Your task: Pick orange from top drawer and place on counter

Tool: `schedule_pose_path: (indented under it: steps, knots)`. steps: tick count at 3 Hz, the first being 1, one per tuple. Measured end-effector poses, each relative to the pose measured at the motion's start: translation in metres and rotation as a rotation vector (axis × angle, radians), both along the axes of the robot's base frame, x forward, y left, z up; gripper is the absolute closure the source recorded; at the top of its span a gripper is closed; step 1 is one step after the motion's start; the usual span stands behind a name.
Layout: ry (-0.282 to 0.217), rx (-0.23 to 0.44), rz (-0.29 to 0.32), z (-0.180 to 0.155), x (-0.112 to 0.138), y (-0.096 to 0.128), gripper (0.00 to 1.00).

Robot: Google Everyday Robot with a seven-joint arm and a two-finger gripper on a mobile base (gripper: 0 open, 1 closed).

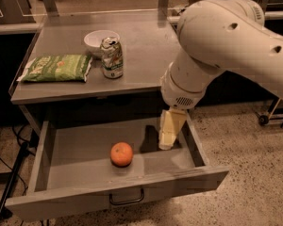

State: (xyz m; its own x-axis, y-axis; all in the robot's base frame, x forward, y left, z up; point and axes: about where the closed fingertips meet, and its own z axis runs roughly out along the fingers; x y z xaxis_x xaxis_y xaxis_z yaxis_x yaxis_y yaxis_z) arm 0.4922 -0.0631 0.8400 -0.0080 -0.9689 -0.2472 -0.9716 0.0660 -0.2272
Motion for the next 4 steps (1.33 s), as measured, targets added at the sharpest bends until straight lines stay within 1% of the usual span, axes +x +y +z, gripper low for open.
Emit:
schedule_pose_path:
  steps: [1,2,3,4]
  knots:
    - [0.001,0.006,0.001,-0.002,-0.001,0.003,0.0]
    - [0.011,0.039,0.016,-0.012,-0.007,0.026,0.0]
    - [0.027,0.07,0.056,-0.026,0.003,0.057,0.0]
    - [0.026,0.074,0.061,-0.028,-0.001,0.06,0.0]
